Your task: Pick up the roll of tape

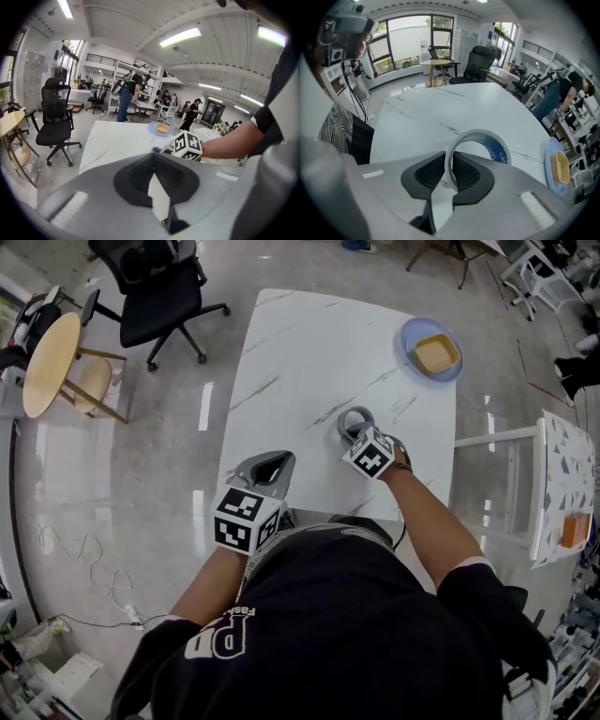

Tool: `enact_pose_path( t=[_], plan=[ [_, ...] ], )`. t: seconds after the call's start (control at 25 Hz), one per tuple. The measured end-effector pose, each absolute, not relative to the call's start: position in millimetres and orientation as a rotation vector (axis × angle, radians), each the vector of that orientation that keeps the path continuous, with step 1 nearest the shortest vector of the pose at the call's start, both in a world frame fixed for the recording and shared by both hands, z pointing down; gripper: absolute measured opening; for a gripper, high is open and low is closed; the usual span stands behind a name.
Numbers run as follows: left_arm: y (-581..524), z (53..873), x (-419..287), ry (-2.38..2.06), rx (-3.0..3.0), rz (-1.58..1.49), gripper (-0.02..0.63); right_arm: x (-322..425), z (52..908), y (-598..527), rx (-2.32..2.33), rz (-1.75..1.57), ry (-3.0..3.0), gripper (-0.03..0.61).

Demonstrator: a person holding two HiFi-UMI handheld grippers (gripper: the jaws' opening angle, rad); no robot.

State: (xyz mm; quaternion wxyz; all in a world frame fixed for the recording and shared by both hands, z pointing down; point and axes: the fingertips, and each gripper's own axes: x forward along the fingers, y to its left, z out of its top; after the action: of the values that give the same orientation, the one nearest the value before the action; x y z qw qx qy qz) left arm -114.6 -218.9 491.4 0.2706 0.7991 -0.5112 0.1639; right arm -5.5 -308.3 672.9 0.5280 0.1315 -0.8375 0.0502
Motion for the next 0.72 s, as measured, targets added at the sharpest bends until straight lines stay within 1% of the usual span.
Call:
enact_pose_path(
  t=[0.44, 0.72],
  plan=[
    [-234.8, 485.7, -94.9, -1.291, 2.253, 0.485, 0.057, -8.4, 605.8, -293.3, 0.455, 0.207, -2.206, 0.048],
    [-241.7, 482.6, -74.8, -1.216, 2.317, 0.508, 0.055, 14.3, 559.6, -283.0, 0.632, 0.320, -2.308, 0.048]
  ],
)
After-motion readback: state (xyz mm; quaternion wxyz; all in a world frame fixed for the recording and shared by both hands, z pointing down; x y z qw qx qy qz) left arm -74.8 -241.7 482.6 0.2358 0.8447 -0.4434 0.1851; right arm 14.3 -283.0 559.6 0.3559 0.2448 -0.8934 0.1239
